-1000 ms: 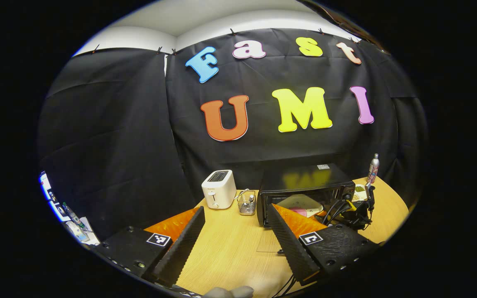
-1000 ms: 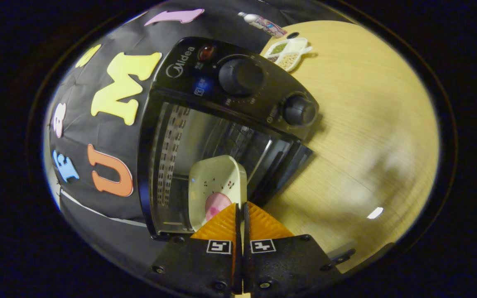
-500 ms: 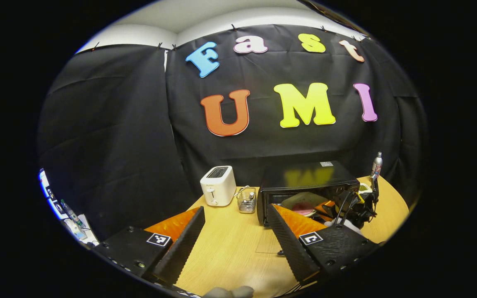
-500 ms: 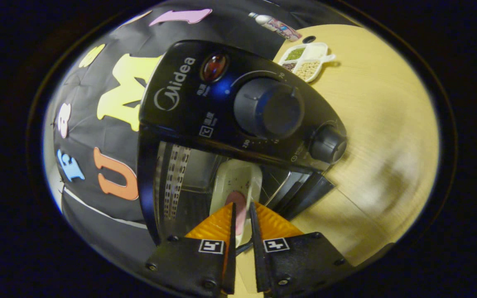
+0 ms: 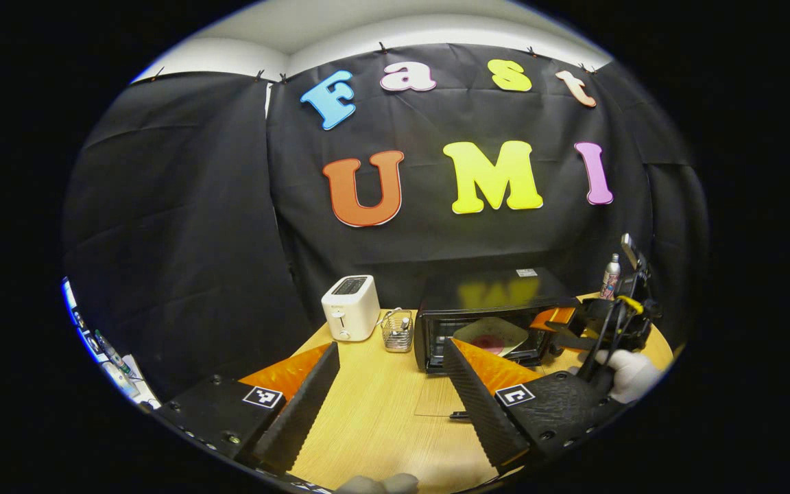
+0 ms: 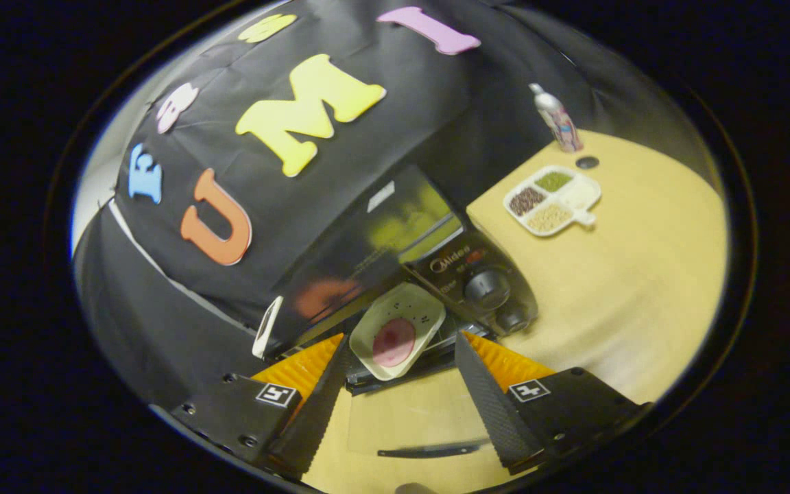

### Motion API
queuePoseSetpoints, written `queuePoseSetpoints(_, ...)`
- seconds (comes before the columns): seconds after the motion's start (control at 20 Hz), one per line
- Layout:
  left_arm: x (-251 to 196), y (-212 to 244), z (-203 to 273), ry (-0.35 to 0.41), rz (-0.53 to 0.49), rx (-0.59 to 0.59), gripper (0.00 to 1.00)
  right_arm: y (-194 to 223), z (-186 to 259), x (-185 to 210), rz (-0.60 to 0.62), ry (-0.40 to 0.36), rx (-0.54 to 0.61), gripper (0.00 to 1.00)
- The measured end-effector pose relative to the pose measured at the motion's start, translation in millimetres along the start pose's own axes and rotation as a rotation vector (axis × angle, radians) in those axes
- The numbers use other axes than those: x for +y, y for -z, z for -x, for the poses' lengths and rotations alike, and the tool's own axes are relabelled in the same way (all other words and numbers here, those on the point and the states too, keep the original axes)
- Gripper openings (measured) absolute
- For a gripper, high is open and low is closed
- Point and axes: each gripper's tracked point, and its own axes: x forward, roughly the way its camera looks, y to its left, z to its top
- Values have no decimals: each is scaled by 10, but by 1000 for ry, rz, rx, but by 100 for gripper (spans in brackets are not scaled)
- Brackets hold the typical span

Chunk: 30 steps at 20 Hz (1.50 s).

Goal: Open the electric oven with the left hand, put the food in, and close the electric oven.

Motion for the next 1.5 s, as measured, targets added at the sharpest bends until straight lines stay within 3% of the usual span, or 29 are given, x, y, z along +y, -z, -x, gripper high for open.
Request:
queuePoseSetpoints(0.3,-138,-77,93,57,18,-46,97,-347,1048,-99,341,52,-111,95)
queuePoseSetpoints(0.4,-215,-48,121,80,11,-53,97,-448,1368,-214,406,80,-146,100)
queuePoseSetpoints(0.45,-243,3,132,93,5,-52,97,-516,1508,-277,433,100,-165,95)
queuePoseSetpoints(0.7,-425,405,116,151,16,-7,97,-719,2241,-572,564,204,-251,96)
queuePoseSetpoints(0.85,-594,744,66,196,46,57,97,-752,2531,-694,562,248,-271,100)
queuePoseSetpoints(0.9,-635,910,39,205,48,82,97,-749,2598,-737,551,254,-270,96)
queuePoseSetpoints(1.05,-779,1180,-1,230,54,130,97,-797,2760,-884,556,293,-270,96)
queuePoseSetpoints(1.2,-921,1436,-48,253,50,173,97,-826,2867,-937,570,311,-267,96)
queuePoseSetpoints(1.25,-949,1527,-54,254,47,192,97,-831,2889,-956,575,315,-265,100)
queuePoseSetpoints(1.5,-1187,1907,-105,292,46,268,97,-789,2947,-961,603,312,-240,96)
